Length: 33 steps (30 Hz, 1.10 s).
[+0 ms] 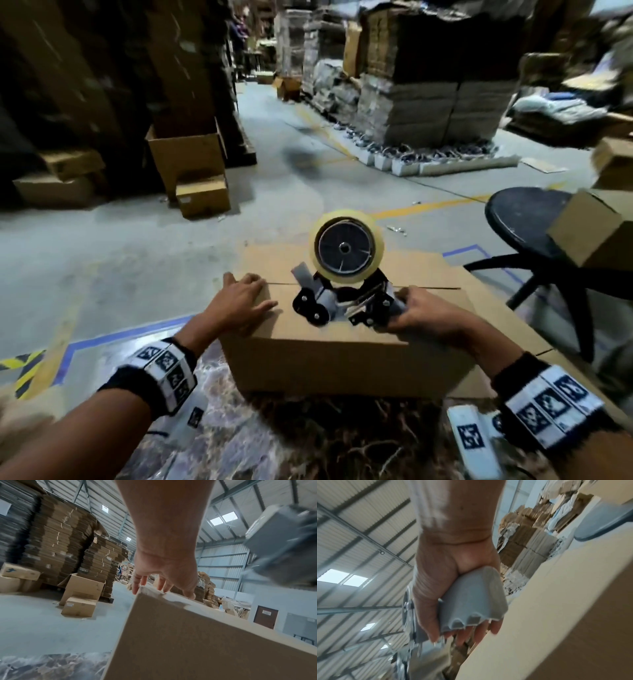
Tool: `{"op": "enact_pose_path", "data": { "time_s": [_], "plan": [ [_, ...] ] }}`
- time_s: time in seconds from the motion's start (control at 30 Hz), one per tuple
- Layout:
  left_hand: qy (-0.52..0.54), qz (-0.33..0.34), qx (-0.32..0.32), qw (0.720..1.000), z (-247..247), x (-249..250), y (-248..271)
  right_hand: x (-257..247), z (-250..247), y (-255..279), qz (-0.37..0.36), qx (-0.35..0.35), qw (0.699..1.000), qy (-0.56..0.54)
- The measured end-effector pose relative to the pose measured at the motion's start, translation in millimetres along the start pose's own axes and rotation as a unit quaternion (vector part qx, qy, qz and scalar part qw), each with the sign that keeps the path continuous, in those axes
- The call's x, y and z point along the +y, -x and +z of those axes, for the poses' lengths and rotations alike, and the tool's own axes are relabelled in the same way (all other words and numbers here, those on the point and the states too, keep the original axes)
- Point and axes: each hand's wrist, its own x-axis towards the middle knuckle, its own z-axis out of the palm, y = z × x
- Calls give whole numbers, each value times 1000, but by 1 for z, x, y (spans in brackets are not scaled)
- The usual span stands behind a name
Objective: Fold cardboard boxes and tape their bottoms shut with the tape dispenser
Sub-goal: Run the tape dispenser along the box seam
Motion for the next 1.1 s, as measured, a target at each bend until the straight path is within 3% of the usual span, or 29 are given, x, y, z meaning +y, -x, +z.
{"op": "enact_pose_path", "data": {
  "time_s": [0.1, 0.2, 0.33, 0.5, 0.63, 0.73, 0.8, 0.87, 0.9, 1.0, 1.1],
  "plan": [
    [25, -16, 7, 1000, 3, 15, 15, 2, -9, -28, -13, 60, 997, -50],
    [29, -33, -3, 999, 6, 35, 38, 13, -10, -56, -9, 74, 995, -69],
    [-73, -21, 89, 993, 23, 53, 75, 28, -13, -74, 5, 10, 999, -47],
    [-56, -92, 92, 990, 35, 59, 89, 12, -28, -79, -53, -96, 994, 4],
    [32, -68, 140, 987, 37, 59, 78, -15, -30, -92, -107, -163, 981, 12],
    [166, -106, 221, 955, 44, 56, 78, -39, -23, -111, -142, -188, 972, 13],
    [297, -155, 297, 894, 46, 57, 77, -53, -12, -120, -168, -186, 968, 26],
    [421, -232, 350, 804, 41, 59, 75, -63, 4, -129, -186, -179, 965, 48],
    [490, -266, 362, 747, 34, 59, 74, -68, 14, -135, -192, -173, 964, 64],
    [705, -290, 364, 536, 22, 59, 74, -69, 40, -152, -184, -164, 965, 94],
    [797, -293, 353, 393, 14, 54, 80, -70, 58, -162, -180, -173, 962, 111]
  ]
}}
